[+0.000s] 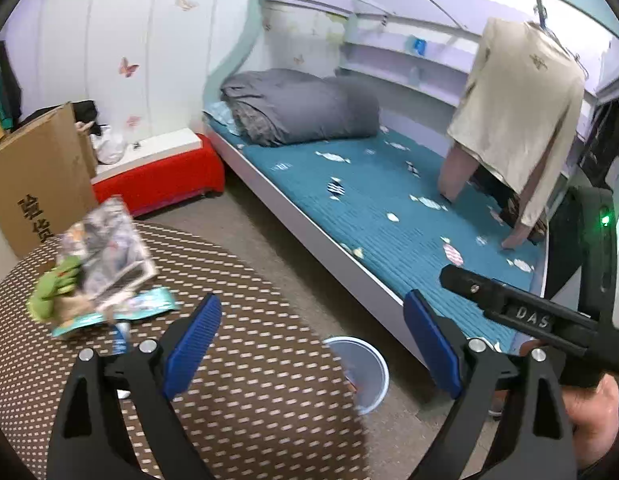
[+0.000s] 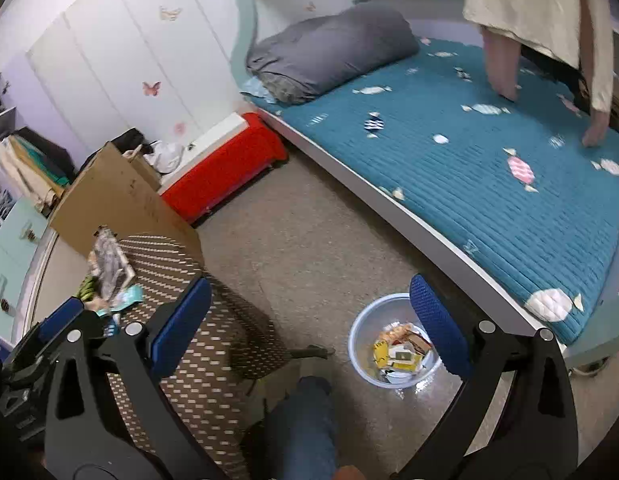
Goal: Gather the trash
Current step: 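Move both tools back toward the table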
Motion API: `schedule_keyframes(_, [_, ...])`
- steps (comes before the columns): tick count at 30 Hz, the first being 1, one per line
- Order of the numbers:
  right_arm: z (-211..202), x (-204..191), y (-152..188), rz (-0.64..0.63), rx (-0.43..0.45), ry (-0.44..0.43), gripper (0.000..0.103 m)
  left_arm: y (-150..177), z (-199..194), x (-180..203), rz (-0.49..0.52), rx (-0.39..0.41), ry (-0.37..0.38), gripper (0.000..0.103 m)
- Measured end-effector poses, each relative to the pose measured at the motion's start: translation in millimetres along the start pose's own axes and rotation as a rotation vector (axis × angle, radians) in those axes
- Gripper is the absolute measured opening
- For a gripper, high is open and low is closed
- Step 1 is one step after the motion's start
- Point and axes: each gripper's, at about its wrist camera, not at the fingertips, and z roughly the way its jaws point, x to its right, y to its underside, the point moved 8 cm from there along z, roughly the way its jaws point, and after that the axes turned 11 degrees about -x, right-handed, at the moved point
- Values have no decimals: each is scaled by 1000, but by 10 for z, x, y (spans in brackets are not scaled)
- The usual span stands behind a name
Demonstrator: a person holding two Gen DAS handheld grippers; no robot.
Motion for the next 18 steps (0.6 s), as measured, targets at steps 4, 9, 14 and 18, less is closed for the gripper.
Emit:
schedule_keyframes(4, [-22, -373, 22, -64, -1, -12, 97, 52, -226, -384, -44, 35, -33, 90])
schedule_keyframes(9, [19, -897, 93, -157, -14, -34, 97, 191, -430, -886, -115, 61, -70, 90])
schedule_keyframes(14, [193, -1432, 280, -265, -55, -61, 97, 406, -566, -1445, -197, 65, -125, 90])
schedule_keyframes(18, [414, -1815, 469, -343, -101, -86, 97, 651, -605, -1878, -260, 47, -162, 90])
